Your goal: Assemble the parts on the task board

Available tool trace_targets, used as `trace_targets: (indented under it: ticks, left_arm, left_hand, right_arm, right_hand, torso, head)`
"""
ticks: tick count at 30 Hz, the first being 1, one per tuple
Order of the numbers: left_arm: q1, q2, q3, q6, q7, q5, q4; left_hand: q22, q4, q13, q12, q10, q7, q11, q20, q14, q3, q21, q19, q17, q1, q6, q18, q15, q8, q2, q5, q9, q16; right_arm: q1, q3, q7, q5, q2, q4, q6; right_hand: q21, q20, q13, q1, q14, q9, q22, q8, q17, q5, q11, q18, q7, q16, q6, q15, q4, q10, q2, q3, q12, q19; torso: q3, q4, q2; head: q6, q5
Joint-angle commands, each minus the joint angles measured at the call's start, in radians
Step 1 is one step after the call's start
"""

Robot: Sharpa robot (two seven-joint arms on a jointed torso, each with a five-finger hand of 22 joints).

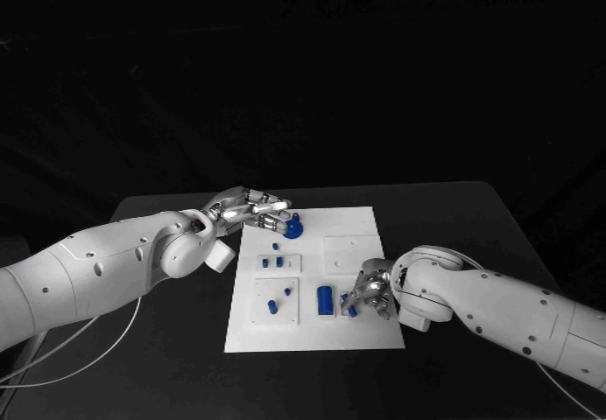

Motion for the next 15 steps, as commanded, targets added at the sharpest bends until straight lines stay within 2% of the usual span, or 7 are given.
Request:
trace_targets:
  ticks: [1,2,3,7,15]
  left_arm:
    - [0.000,0.002,0.001,0.016,0.006,0.009,0.001]
    - [0.000,0.002,0.001,0.016,0.006,0.009,0.000]
    - [0.000,0.002,0.001,0.016,0.006,0.009,0.000]
    - [0.000,0.002,0.001,0.018,0.003,0.009,-0.001]
    - [0.000,0.000,0.001,0.020,0.000,0.010,-0.002]
  left_hand:
    - [-0.001,-0.001,0.001,-0.002,0.000,0.000,-0.003,0.005,-0.002,0.005,-0.001,0.004,0.001,0.002,0.004,0.004,0.000,0.000,0.009,0.004,0.000,-0.002]
    - [-0.001,-0.001,0.001,-0.002,0.000,0.000,-0.003,0.005,-0.002,0.005,-0.001,0.004,0.001,0.002,0.004,0.004,0.000,0.000,0.009,0.004,0.000,-0.002]
    - [-0.001,-0.001,0.001,-0.002,0.000,0.000,-0.003,0.005,-0.002,0.005,-0.001,0.004,0.001,0.002,0.004,0.004,0.000,0.000,0.009,0.004,0.000,-0.002]
    - [-0.001,0.000,0.001,-0.002,0.000,0.000,-0.003,0.004,-0.002,0.004,-0.001,0.004,0.001,0.001,0.006,0.004,0.000,0.000,0.009,0.004,0.000,-0.002]
    - [-0.001,0.002,0.001,-0.002,-0.001,0.001,-0.003,0.005,-0.003,0.004,-0.001,0.003,0.001,0.000,-0.001,0.004,0.001,-0.001,0.008,0.003,-0.001,-0.002]
  right_arm:
    - [-0.001,-0.001,0.001,-0.030,0.005,-0.004,0.013]
    - [-0.001,-0.002,0.001,-0.031,0.007,-0.005,0.014]
    - [-0.001,-0.002,0.002,-0.031,0.009,-0.005,0.014]
    - [-0.001,-0.005,0.004,-0.033,0.015,-0.008,0.020]
    - [-0.001,-0.011,0.005,-0.032,0.021,-0.014,0.025]
  right_hand:
    - [0.000,-0.001,0.001,-0.010,0.001,-0.002,0.000,0.003,-0.001,-0.007,-0.003,0.001,-0.003,0.002,0.006,-0.007,0.006,0.004,0.003,-0.007,0.005,0.039]
    - [-0.001,-0.002,0.001,-0.013,0.001,-0.002,-0.001,0.003,-0.001,-0.008,-0.003,0.001,-0.003,0.002,0.006,-0.006,0.009,0.004,0.002,-0.010,0.005,0.039]
    - [-0.001,-0.002,0.001,-0.020,0.001,-0.002,-0.001,0.003,-0.001,0.009,-0.004,0.001,-0.004,0.003,0.007,-0.006,0.018,0.005,-0.004,-0.028,0.005,0.039]
    - [0.000,-0.002,0.002,-0.009,0.000,-0.005,-0.002,0.003,-0.002,0.006,-0.004,0.000,-0.004,0.002,0.008,-0.007,0.025,0.005,-0.004,-0.063,0.004,0.039]
    - [-0.002,-0.002,0.002,-0.007,0.000,-0.008,-0.003,0.003,-0.002,0.002,-0.004,0.000,-0.004,0.003,0.009,-0.007,0.033,0.004,-0.002,-0.081,0.004,0.039]
  torso:
    - [-0.0011,-0.0001,0.000]
    - [-0.0011,-0.0001,0.000]
    - [-0.0012,-0.0002,0.000]
    - [-0.0010,0.0002,0.000]
    - [-0.0011,0.0003,0.000]
  head:
    - [-0.001,0.004]
    - [-0.001,0.004]
    - [-0.001,0.005]
    - [-0.003,0.009]
    - [-0.005,0.013]
